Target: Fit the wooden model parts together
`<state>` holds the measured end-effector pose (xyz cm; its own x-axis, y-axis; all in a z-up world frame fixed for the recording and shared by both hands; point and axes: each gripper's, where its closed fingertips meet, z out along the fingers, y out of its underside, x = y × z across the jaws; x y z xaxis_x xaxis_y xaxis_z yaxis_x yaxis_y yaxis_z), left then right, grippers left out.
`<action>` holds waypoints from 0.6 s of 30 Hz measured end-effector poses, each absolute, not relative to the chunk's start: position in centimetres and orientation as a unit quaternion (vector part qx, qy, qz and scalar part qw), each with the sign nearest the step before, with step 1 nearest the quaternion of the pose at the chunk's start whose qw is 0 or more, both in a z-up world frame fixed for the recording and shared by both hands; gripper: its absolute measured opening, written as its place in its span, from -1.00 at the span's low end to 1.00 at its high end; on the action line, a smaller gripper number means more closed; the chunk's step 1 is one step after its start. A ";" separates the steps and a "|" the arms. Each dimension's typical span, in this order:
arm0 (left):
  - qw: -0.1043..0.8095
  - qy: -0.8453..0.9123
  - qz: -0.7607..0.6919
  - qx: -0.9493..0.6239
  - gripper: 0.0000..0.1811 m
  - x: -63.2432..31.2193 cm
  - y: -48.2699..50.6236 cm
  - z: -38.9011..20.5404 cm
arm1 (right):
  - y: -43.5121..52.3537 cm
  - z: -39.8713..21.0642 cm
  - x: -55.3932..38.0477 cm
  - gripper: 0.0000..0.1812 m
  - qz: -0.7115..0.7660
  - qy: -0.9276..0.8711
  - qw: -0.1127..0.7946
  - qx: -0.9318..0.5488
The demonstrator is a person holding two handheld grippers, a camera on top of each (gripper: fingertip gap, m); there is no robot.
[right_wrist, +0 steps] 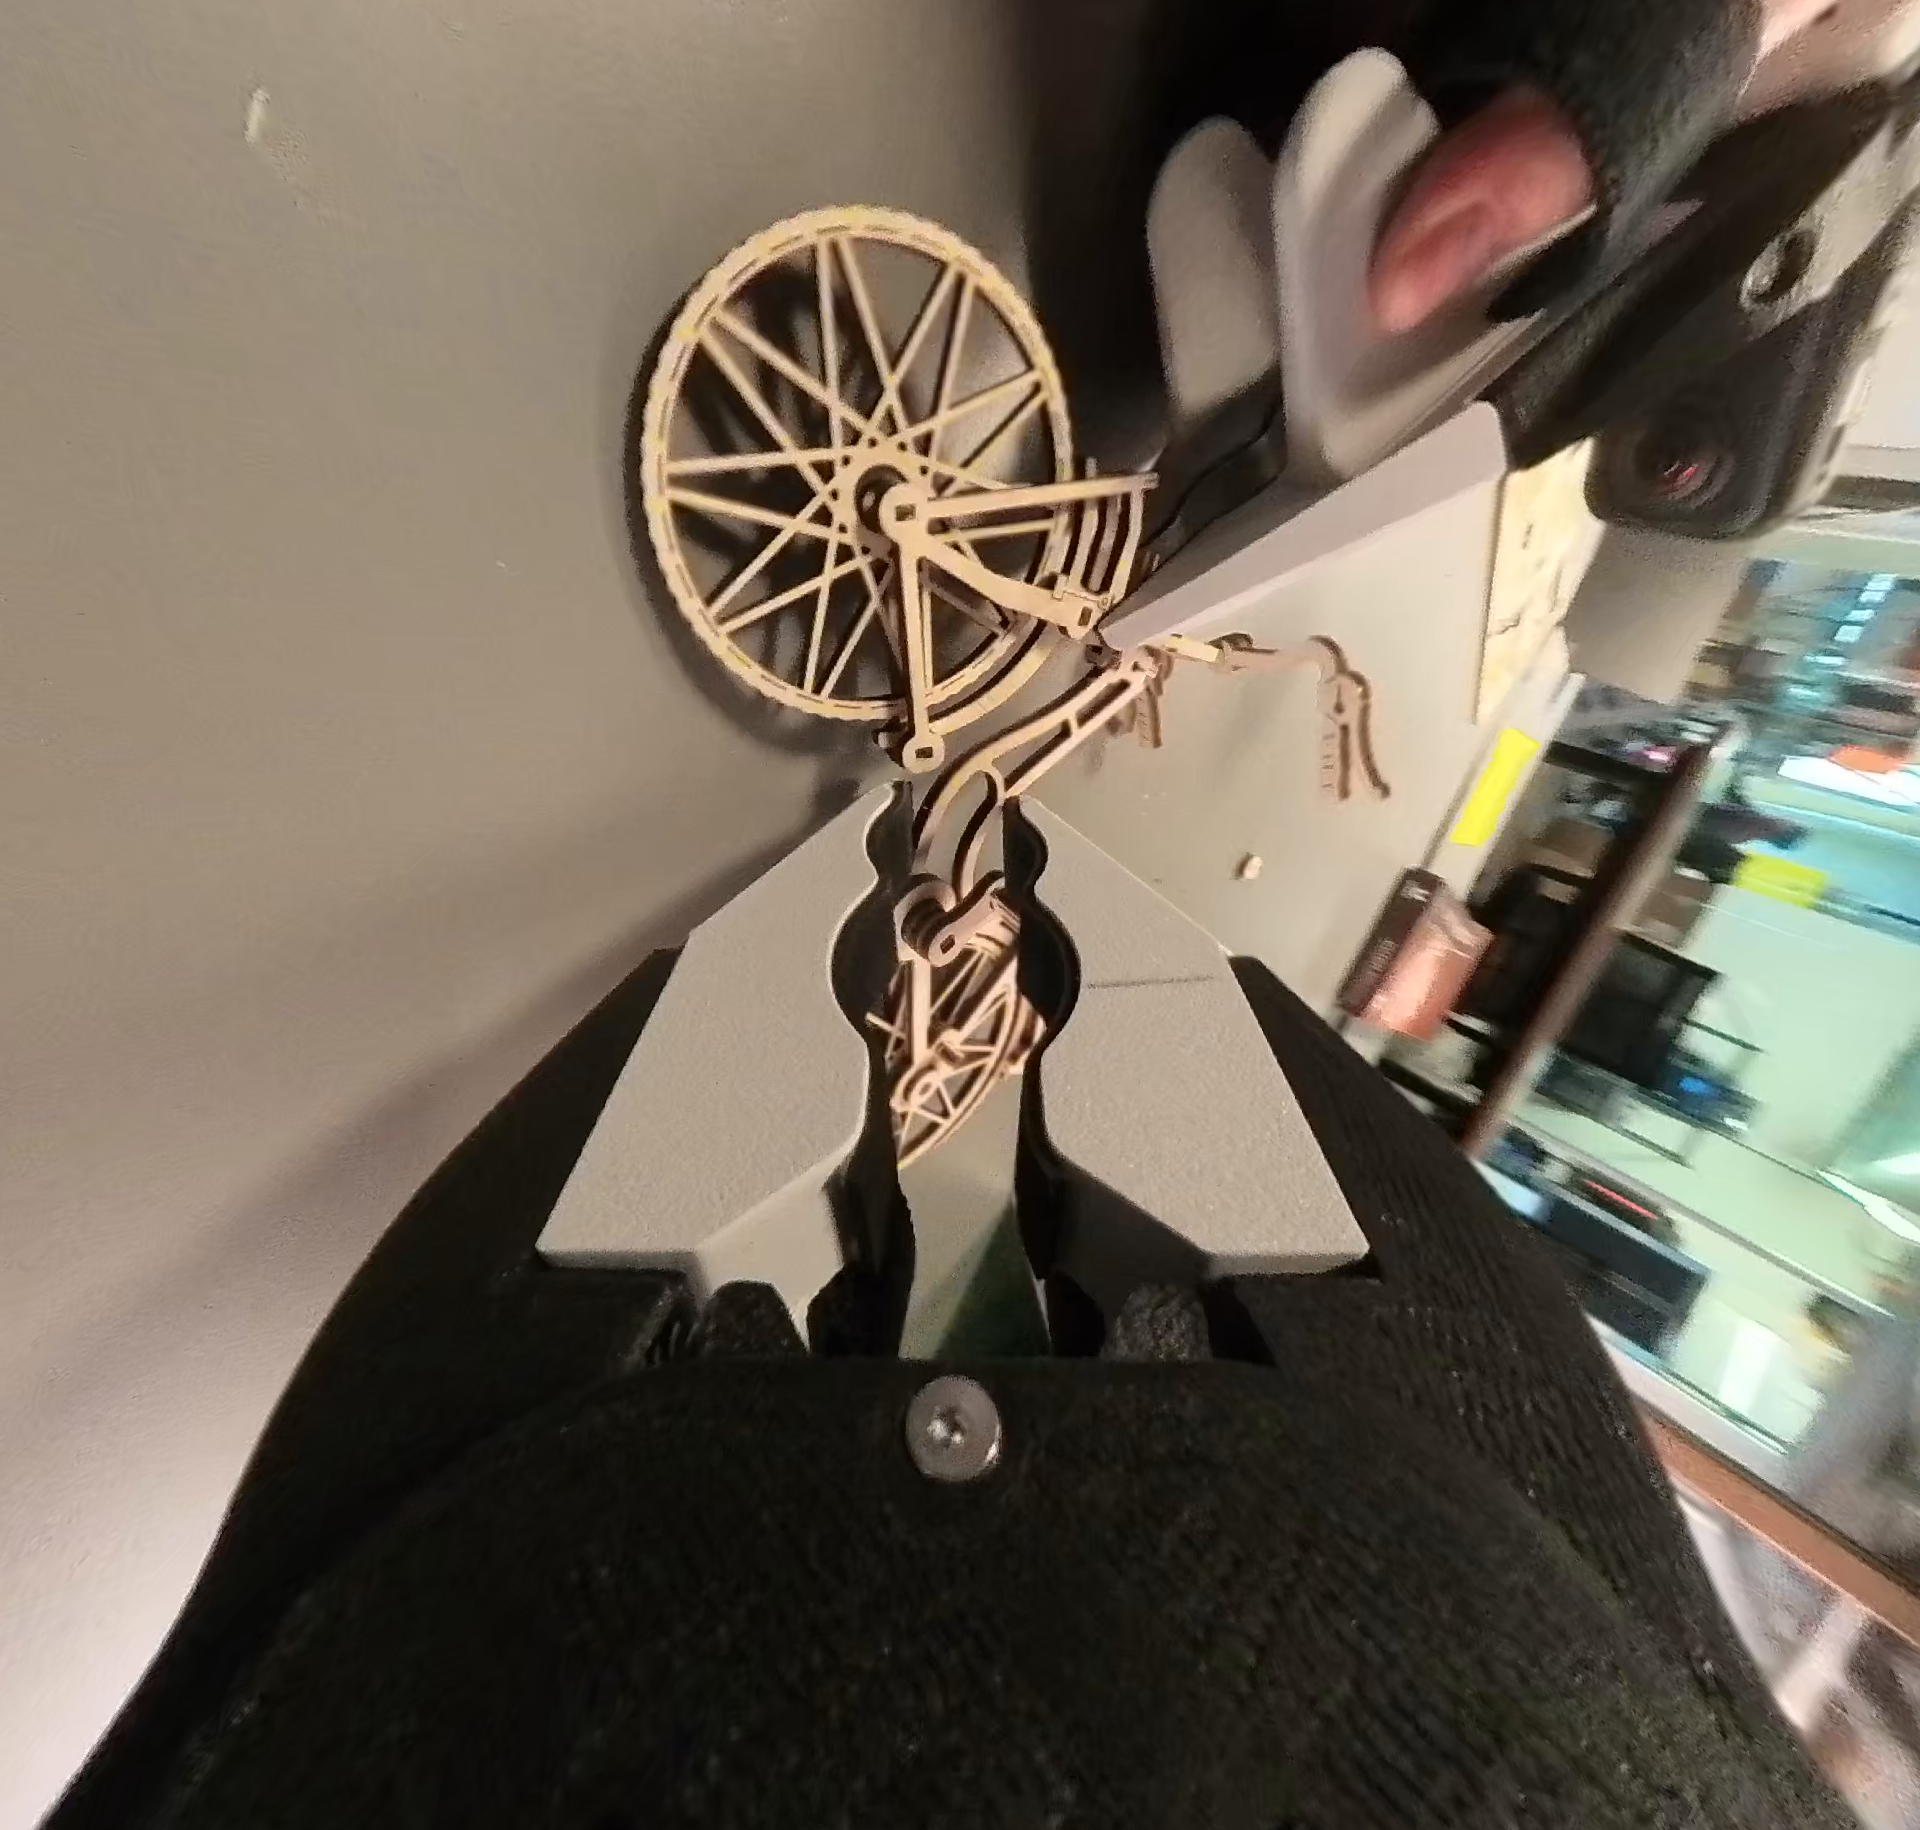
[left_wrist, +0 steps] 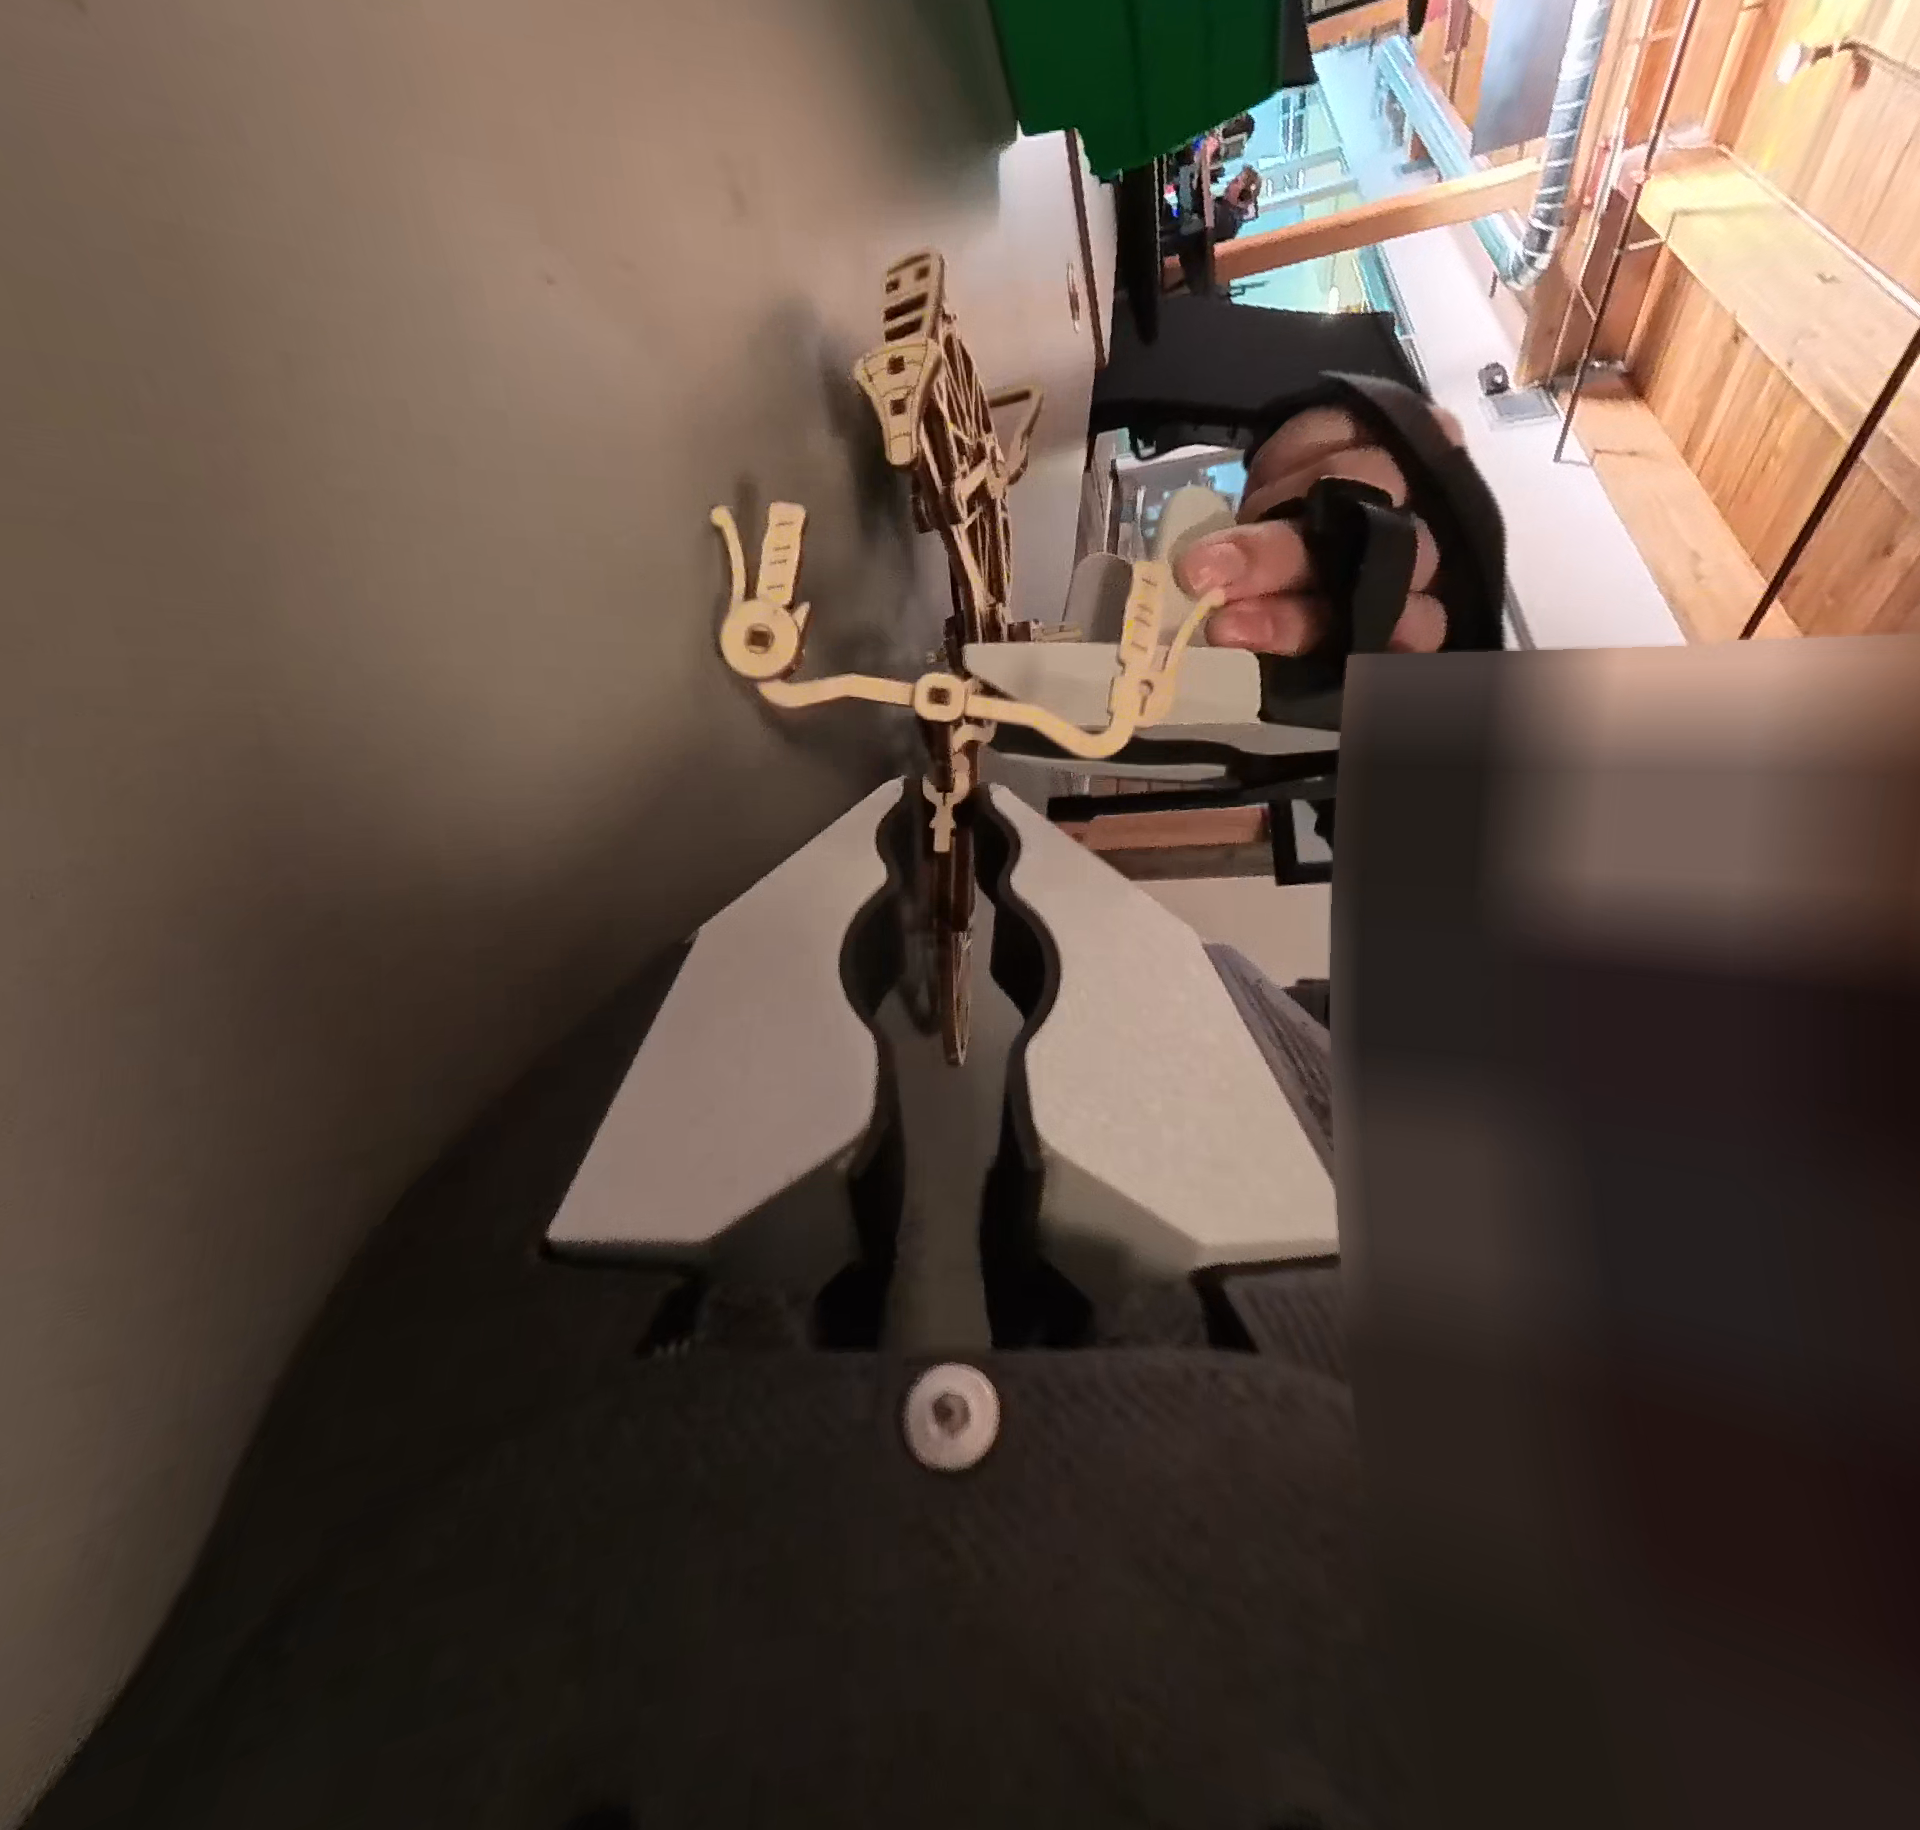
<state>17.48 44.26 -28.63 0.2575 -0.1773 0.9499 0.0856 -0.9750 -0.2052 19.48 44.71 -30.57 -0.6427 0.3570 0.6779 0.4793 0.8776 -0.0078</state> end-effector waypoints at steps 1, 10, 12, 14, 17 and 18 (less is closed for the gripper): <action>0.108 0.026 -0.607 -0.787 -0.92 17.5 44.4 -28.7 | 44.8 -30.6 19.4 -0.83 -0.078 -0.904 0.348 -0.237; 0.107 0.011 -0.607 -0.787 -0.91 17.4 44.5 -28.8 | 44.8 -30.2 19.5 -0.60 0.010 -0.894 0.312 -0.322; 0.106 0.011 -0.608 -0.787 -0.91 17.4 44.5 -28.8 | 45.1 -29.8 19.7 -0.52 0.034 -0.885 0.306 -0.350; 0.107 0.011 -0.607 -0.787 -0.91 17.4 44.5 -28.8 | 45.1 -29.1 20.2 -0.61 0.077 -0.875 0.298 -0.373; 0.107 0.012 -0.607 -0.787 -0.91 17.4 44.5 -28.8 | 44.4 -28.2 20.3 -0.63 0.178 -0.843 0.267 -0.431; 0.107 0.013 -0.608 -0.787 -0.91 17.4 44.5 -28.8 | 44.3 -27.7 20.0 -0.61 0.212 -0.825 0.252 -0.460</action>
